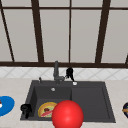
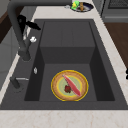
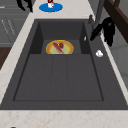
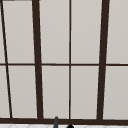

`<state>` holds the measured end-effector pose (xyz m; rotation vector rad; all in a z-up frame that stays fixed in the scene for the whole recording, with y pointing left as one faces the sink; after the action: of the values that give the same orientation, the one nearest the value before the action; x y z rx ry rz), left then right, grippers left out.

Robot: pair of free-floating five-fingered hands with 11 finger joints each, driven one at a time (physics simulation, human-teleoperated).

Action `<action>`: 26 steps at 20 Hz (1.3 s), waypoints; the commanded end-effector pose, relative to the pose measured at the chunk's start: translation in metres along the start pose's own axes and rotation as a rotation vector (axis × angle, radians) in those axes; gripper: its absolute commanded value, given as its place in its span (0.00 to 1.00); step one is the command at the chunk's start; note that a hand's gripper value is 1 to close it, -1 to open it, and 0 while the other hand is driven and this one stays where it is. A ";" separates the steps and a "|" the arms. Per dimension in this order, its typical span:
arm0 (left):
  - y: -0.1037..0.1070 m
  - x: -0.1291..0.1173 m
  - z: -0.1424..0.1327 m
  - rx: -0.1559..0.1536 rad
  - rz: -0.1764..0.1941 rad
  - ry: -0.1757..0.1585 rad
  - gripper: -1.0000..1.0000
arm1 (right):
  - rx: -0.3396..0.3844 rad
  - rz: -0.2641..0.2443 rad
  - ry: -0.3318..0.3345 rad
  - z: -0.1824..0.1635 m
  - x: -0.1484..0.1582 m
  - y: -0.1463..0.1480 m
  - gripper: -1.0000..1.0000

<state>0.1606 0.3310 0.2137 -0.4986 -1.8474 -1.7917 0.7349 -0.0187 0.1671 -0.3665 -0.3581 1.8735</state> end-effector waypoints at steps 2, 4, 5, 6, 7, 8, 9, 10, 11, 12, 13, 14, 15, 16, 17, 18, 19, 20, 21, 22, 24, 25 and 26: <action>0.000 0.000 0.000 0.000 0.000 0.000 0.50 | -0.125 0.016 0.017 0.006 -0.009 0.027 0.00; 0.000 0.000 0.000 0.000 0.000 0.000 0.50 | -0.163 0.047 0.010 0.010 -0.015 0.035 0.00; 0.000 0.000 0.000 0.000 0.000 0.000 0.50 | -0.184 0.060 0.009 0.012 -0.018 0.040 0.00; 0.000 0.000 0.000 0.000 0.000 0.000 0.50 | -0.204 0.072 0.010 0.013 -0.021 0.044 0.00; 0.000 0.000 0.000 0.000 0.000 0.000 0.50 | -0.224 0.083 0.010 0.015 -0.023 0.049 0.00; 0.000 0.000 0.000 0.000 0.000 0.000 0.50 | -0.240 0.097 0.014 0.018 -0.025 0.054 0.00; 0.000 0.000 0.000 0.000 0.000 0.000 0.50 | -0.262 0.115 0.026 0.020 -0.026 0.058 0.00; 0.000 0.000 0.000 0.000 0.000 0.000 0.50 | -0.284 0.132 0.040 0.021 -0.027 0.061 0.00; 0.000 0.000 0.000 0.000 0.000 0.000 0.50 | -0.301 0.141 0.046 0.023 -0.028 0.065 0.00; 0.000 0.000 0.000 0.000 0.000 0.000 0.50 | -0.313 0.141 0.030 0.028 -0.028 0.072 0.00; 0.000 0.000 0.000 0.000 0.000 0.000 0.50 | -0.328 0.150 0.034 0.030 -0.029 0.076 0.00; 0.000 0.000 0.000 0.000 0.000 0.000 0.50 | -0.344 0.160 0.036 0.034 -0.030 0.081 0.00; 0.000 0.000 0.000 0.000 0.000 0.000 0.50 | -0.355 0.167 0.034 0.038 -0.031 0.084 0.00; 0.000 0.000 0.000 0.000 0.000 0.000 0.50 | -0.366 0.176 0.035 0.042 -0.032 0.089 0.00; 0.000 0.000 0.000 0.000 0.000 0.000 0.50 | -0.380 0.181 0.036 0.047 -0.033 0.092 0.00; 0.000 0.000 0.000 0.000 0.000 0.000 0.50 | -0.396 0.184 0.036 0.050 -0.033 0.095 0.00; 0.000 0.000 0.000 0.000 0.000 0.000 0.50 | -0.409 0.188 0.037 0.054 -0.033 0.098 0.00; 0.000 0.000 0.000 0.000 0.000 0.000 0.50 | -0.421 0.189 0.034 0.060 -0.032 0.100 0.00; 0.000 0.000 0.000 0.000 0.000 0.000 0.50 | -0.427 0.189 0.036 0.066 -0.030 0.102 0.00; 0.000 0.000 0.000 0.000 0.000 0.000 0.50 | -0.437 0.193 0.039 0.072 -0.029 0.104 0.00; 0.000 0.000 0.000 0.000 0.000 0.000 0.50 | -0.454 0.202 0.036 0.086 -0.028 0.109 0.00; 0.000 0.000 0.000 0.000 0.000 0.000 0.50 | -0.452 0.210 0.020 0.094 -0.025 0.117 0.00; 0.000 0.000 0.000 0.000 0.000 0.000 0.50 | -0.466 0.214 0.016 0.099 -0.024 0.120 0.00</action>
<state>0.1606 0.3310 0.2137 -0.4986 -1.8474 -1.7917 0.6168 -0.0863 0.1973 -0.7469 -0.6895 2.0367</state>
